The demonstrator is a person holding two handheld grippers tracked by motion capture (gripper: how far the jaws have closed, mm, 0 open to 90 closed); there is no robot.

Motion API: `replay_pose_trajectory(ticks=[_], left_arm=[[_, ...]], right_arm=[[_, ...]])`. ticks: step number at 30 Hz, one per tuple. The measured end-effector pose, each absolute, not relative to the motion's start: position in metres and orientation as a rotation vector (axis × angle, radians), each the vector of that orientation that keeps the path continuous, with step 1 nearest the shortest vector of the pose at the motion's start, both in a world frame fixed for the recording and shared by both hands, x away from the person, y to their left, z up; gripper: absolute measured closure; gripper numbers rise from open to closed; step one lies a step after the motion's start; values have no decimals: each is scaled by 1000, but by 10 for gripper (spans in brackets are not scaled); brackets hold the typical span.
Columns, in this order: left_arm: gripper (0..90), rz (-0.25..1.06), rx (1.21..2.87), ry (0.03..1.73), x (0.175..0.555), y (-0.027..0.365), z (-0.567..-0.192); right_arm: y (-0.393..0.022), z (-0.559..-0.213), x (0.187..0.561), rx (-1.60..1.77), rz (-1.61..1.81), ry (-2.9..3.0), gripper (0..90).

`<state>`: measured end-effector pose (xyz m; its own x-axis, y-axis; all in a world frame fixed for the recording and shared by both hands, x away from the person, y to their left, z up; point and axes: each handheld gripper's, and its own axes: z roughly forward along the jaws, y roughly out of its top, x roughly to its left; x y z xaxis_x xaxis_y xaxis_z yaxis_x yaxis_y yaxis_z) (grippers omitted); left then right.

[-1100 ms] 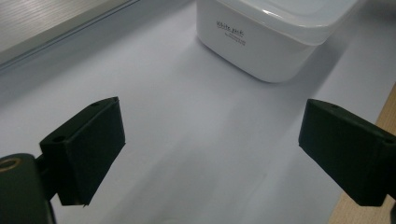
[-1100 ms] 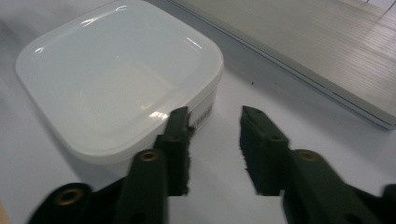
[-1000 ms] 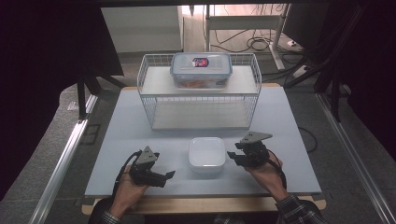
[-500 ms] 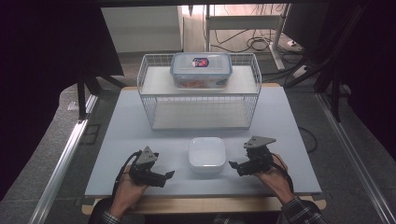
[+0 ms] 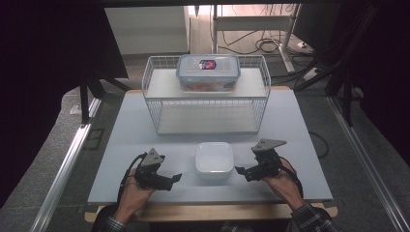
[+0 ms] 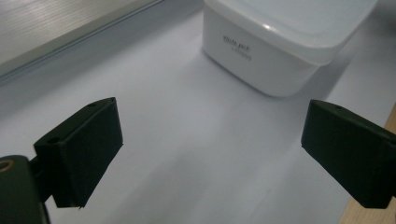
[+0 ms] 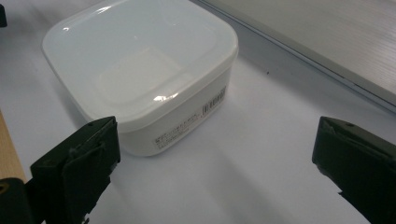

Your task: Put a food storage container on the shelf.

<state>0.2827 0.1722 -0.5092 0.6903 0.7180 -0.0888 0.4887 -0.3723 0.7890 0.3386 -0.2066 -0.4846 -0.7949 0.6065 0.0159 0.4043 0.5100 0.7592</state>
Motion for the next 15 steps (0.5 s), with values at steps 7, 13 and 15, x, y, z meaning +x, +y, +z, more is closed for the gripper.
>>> replay_pose_trajectory(ticks=[7, 13, 15], left_arm=[[65, 292, 2028, 896, 292, 160, -501], [124, 289, 2020, 886, 300, 153, -497], [134, 277, 2010, 889, 303, 150, -496]], right_arm=[[-196, -480, 340, 865, 1170, 2514, 0], [-188, -474, 341, 880, 1176, 2495, 0], [-187, -472, 342, 898, 1194, 2495, 1]])
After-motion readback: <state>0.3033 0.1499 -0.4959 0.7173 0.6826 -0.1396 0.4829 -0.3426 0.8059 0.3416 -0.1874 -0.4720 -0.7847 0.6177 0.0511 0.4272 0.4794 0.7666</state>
